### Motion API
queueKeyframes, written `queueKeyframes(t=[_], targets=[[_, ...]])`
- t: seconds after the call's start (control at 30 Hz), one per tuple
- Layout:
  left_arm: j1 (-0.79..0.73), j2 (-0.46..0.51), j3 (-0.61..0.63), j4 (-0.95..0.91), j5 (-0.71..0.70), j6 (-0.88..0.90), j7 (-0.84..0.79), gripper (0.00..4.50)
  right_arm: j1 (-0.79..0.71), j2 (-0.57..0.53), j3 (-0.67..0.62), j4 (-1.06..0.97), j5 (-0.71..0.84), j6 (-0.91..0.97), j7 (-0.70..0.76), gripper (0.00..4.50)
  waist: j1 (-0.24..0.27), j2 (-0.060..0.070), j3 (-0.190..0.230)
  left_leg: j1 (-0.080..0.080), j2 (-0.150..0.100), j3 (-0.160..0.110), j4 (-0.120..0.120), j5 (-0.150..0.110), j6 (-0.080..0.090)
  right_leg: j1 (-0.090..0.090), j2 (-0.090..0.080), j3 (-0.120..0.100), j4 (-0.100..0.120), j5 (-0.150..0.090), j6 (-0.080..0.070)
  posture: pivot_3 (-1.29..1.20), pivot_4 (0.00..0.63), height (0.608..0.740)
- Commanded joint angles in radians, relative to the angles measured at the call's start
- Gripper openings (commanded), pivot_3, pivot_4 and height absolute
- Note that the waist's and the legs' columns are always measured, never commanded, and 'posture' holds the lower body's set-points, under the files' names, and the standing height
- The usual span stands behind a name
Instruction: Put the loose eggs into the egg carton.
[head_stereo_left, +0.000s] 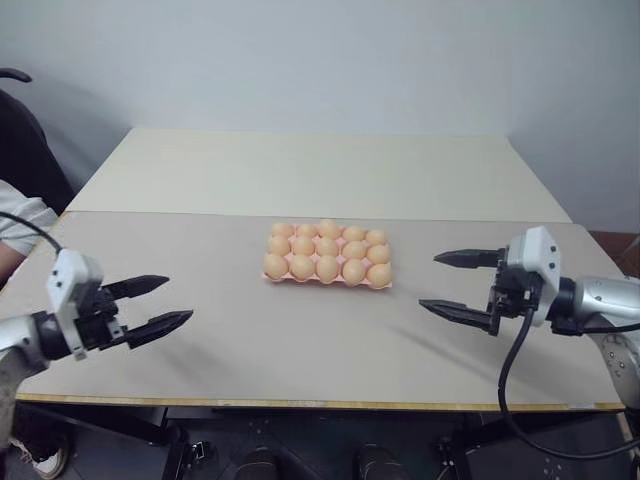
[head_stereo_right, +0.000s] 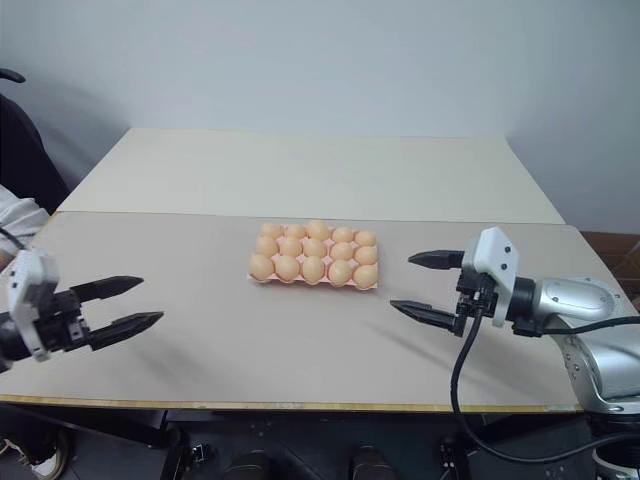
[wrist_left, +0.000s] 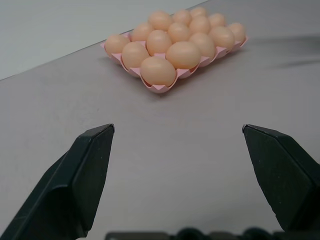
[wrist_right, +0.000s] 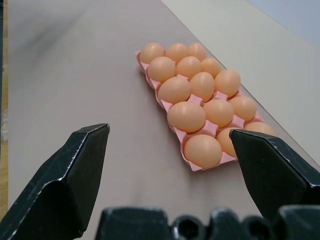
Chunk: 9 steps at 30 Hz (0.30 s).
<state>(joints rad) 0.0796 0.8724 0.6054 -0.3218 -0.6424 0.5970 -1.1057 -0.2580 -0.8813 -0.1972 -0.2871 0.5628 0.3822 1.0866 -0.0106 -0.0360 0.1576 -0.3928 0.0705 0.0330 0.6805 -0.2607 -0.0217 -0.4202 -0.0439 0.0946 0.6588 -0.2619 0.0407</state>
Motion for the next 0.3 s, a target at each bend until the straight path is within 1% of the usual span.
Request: queueKeyframes(t=[0.03, 0.3], targets=[[0.02, 0.001, 0.046, -0.063, -0.048, 0.019, 0.029, 4.47, -0.006, -0.002, -0.009, -0.014, 0.0, -0.021, 0.008, 4.5, -0.001, 0.0, 0.0, 0.0, 0.0, 0.0, 0.0, 0.0, 0.0, 0.0, 0.0, 0.0, 0.0, 0.0, 0.0, 0.0, 0.15, 0.74], [0.017, 0.02, 0.064, -0.094, -0.108, 0.07, 0.098, 4.47, -0.03, 0.005, 0.006, 0.009, -0.004, -0.018, 0.011, 4.5, -0.004, 0.0, 0.0, 0.001, 0.0, 0.001, -0.001, 0.0, 0.0, 0.0, 0.0, 0.001, 0.0, 0.0, 0.0, 0.0, 0.15, 0.74]])
